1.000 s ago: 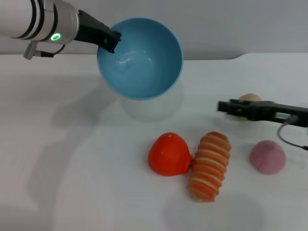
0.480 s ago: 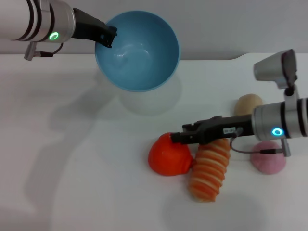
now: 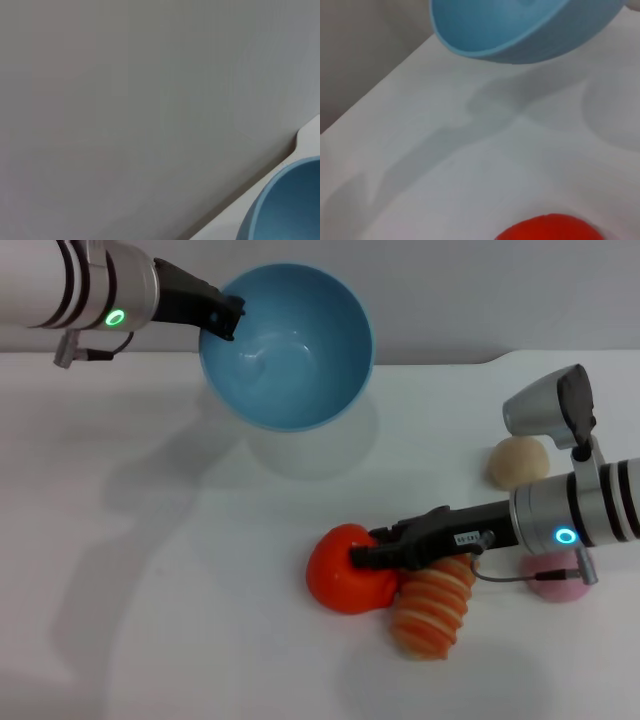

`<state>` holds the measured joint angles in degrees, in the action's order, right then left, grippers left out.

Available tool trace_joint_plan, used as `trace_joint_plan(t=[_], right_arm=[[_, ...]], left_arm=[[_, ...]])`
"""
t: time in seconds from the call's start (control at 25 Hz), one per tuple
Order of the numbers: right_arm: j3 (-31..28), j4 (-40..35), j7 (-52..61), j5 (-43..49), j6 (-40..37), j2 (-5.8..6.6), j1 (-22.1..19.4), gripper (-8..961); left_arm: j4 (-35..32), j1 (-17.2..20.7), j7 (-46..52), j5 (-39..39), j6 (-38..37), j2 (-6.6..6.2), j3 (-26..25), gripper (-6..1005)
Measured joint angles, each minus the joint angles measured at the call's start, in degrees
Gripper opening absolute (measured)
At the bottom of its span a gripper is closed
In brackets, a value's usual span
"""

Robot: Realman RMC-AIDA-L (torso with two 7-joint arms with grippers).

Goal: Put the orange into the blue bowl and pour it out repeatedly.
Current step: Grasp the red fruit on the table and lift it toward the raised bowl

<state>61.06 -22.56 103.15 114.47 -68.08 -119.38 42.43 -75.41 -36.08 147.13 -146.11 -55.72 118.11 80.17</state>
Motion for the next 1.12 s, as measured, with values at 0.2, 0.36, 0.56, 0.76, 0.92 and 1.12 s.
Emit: trace_joint_plan(t=[0.2, 0.36, 0.56, 0.76, 0.92, 1.12], right_arm=[[0.64, 0.24, -2.16, -0.22, -0.24, 0.00, -0.12, 431], [2.60, 0.25, -3.25, -4.32, -0.46, -0.02, -0.80, 342], [3.71, 0.21, -7.71, -9.64, -3.62, 0.12, -2.03, 110], [3.35, -3.20, -9.91, -12.27, -9.92, 0.24, -4.27, 32], [3.15, -7.03, -11.17, -16.85, -13.72, 0.49, -7.04, 23], [1.71, -20.29, -10.00, -23.48, -22.60, 0.75, -13.16, 24]], left_arm=[[0.01, -0.05, 0.12, 0.03, 0.29, -0.03, 0.08, 0], [0.46, -0.16, 0.15, 0.05, 0.30, -0.02, 0.16, -1], [0.70, -0.36, 0.06, 0.01, 0.30, 0.01, 0.17, 0], [0.25, -0.70, -0.12, -0.44, -0.40, -0.12, -0.25, 0], [0.54, -1.05, -0.45, -0.77, -0.84, -0.18, -0.37, 0], [1.37, -4.71, -0.53, -2.24, -10.59, -0.30, -0.94, 0]])
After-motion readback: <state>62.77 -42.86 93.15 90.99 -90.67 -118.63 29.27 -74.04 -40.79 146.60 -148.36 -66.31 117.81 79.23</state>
